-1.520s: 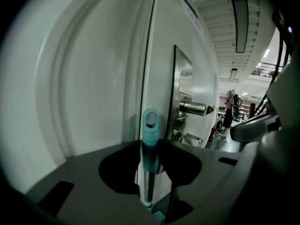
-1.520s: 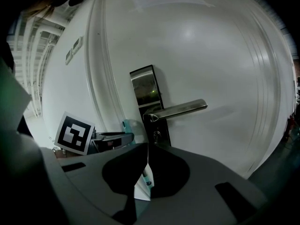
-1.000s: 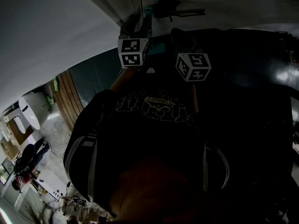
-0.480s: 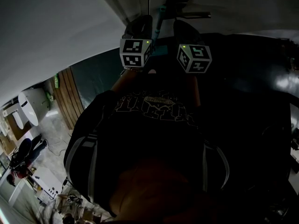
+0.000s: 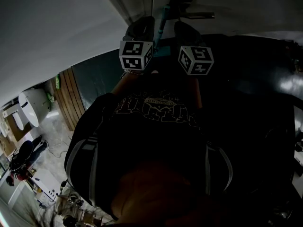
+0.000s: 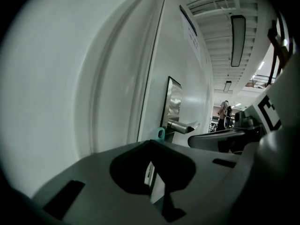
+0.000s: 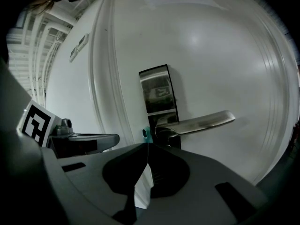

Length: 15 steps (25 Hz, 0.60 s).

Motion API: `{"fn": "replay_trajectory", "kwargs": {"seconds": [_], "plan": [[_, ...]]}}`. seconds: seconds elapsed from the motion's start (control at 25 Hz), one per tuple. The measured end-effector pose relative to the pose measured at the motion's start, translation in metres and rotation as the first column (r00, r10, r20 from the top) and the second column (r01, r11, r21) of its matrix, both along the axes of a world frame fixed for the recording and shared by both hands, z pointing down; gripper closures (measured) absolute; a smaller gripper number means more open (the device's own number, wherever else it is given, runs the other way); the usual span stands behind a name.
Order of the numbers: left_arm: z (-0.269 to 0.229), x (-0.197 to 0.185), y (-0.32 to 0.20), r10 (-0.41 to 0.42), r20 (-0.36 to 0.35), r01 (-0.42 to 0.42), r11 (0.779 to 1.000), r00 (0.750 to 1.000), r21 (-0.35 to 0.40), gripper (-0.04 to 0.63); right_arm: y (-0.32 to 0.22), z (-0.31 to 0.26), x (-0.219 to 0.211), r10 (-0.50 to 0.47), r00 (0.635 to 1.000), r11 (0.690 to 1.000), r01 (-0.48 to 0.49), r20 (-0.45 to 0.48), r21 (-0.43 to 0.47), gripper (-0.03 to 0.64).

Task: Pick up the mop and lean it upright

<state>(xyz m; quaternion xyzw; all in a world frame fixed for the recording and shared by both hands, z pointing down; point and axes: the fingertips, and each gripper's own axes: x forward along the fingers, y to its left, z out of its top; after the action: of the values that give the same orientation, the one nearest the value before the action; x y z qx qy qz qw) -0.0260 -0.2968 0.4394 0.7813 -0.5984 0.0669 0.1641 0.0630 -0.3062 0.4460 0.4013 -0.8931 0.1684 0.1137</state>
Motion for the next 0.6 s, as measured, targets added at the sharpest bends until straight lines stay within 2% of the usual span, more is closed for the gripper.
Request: {"fn": "replay_trajectory", "kwargs": {"seconds": [0.32,0.48,0.6], "plan": [[-0.011,-0.003,0.007,0.003,-0.007,-0.003,1.0,1.0,0.011,0.551,0.003,-0.008,-0.001,0.004,1.0,1.0,-0.004,-0.005,0.009,0.598],[-0.012,-0.005,0.013,0.011,0.03,-0.012,1.0,0.999,0.026,0.551,0.009,-0.005,-0.004,0.008,1.0,1.0,-0.008,-0.004,0.003,0.598],[-0.006,-0.004,0.016,0.018,0.023,-0.018,1.0,1.0,0.022,0.551,0.012,0.0,-0.005,0.008,1.0,1.0,-0.008,-0.009,0.005,0.598]]}}
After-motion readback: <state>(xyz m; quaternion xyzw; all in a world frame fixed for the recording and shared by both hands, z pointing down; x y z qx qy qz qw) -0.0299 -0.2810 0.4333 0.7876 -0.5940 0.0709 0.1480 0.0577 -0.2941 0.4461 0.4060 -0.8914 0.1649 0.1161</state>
